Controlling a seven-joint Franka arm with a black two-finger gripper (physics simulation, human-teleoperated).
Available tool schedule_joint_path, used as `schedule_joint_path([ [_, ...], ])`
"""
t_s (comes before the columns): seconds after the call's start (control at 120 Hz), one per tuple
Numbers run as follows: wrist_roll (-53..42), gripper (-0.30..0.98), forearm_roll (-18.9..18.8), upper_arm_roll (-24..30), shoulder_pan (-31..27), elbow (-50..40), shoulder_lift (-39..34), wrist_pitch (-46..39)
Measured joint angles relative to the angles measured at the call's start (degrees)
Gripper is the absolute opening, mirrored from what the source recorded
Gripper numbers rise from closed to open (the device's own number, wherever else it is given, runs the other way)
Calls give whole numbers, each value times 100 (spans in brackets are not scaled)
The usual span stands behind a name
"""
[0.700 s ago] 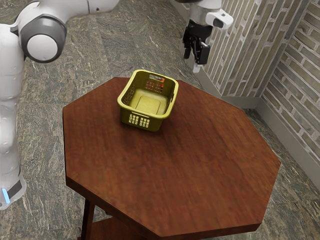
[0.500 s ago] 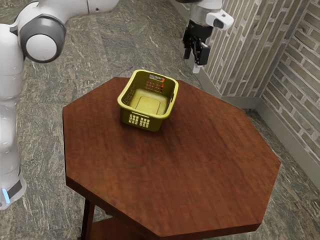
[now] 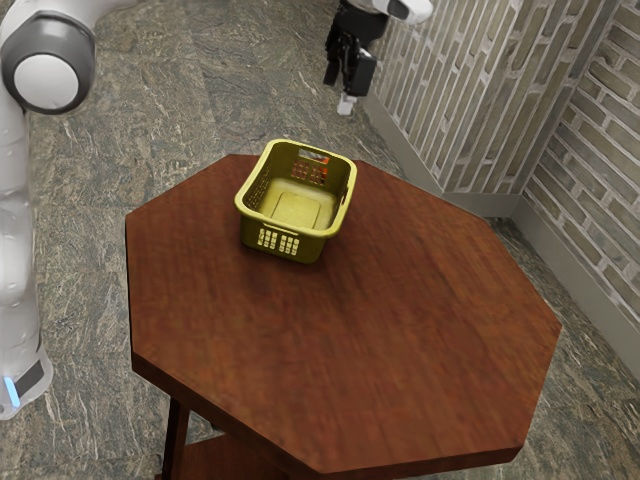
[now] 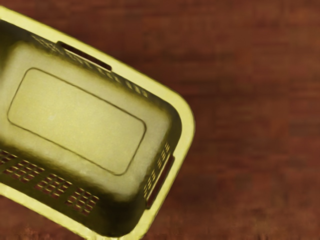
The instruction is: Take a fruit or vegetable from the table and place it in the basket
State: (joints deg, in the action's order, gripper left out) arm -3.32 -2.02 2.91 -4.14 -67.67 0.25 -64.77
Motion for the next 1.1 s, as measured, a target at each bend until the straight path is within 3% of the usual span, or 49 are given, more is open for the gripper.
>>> schedule_joint_path([
  [0.2,-154,68,-78,-35,61,-991,-821,80],
  [0.442,-388,68,-216,-926,-107,-1873,-791,-532],
  [0.633,-547,68,-214,-1150,-644,-2021,-403,-1012],
  [1.1,-861,68,144,-1674,-990,-1407,847,-1627],
])
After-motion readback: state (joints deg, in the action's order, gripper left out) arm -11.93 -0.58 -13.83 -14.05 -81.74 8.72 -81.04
